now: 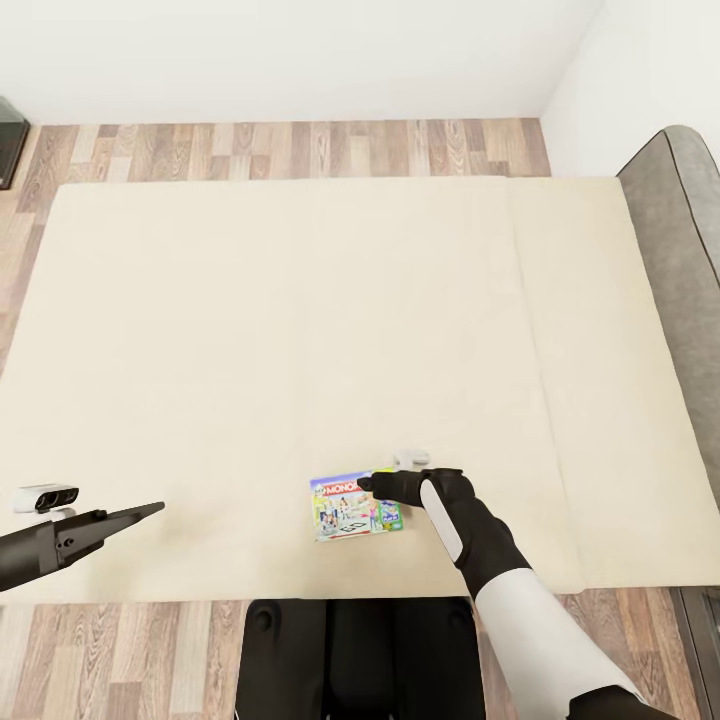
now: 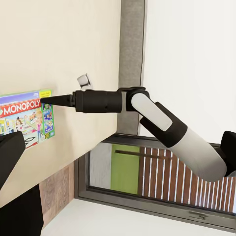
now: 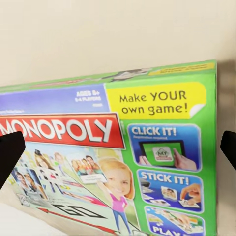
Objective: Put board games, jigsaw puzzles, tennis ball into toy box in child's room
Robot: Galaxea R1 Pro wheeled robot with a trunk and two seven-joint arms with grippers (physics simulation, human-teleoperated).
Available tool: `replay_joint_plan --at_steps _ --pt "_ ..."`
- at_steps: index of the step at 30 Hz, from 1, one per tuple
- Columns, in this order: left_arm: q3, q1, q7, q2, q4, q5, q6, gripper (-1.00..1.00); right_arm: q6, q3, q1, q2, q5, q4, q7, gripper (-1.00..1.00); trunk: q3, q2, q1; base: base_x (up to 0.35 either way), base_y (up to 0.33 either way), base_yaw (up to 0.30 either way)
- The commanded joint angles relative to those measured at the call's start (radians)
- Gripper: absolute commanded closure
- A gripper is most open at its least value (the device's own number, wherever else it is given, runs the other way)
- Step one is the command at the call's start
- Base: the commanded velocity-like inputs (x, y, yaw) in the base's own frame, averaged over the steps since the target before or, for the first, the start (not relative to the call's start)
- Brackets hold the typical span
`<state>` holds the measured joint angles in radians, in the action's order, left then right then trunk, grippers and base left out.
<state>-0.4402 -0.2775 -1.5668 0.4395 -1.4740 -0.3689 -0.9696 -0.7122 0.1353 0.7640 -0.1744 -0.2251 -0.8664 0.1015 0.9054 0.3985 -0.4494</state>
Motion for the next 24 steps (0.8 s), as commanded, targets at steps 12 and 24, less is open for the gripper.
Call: replay_joint_plan --at_steps 12,24 --pt "0.000 0.000 -0.004 -0.001 0.000 0.001 -0.011 -1.00 -0.011 0.000 0.000 0.000 0.000 0.006 0.003 -1.00 0.001 0.002 -0.001 0.000 0.000 0.000" --pt "0.000 0.000 -0.004 0.000 0.000 0.001 -0.011 -1.00 -0.013 0.000 0.001 0.000 -0.001 0.012 0.003 -1.00 0.001 0.002 -0.001 0.000 0.000 0.000"
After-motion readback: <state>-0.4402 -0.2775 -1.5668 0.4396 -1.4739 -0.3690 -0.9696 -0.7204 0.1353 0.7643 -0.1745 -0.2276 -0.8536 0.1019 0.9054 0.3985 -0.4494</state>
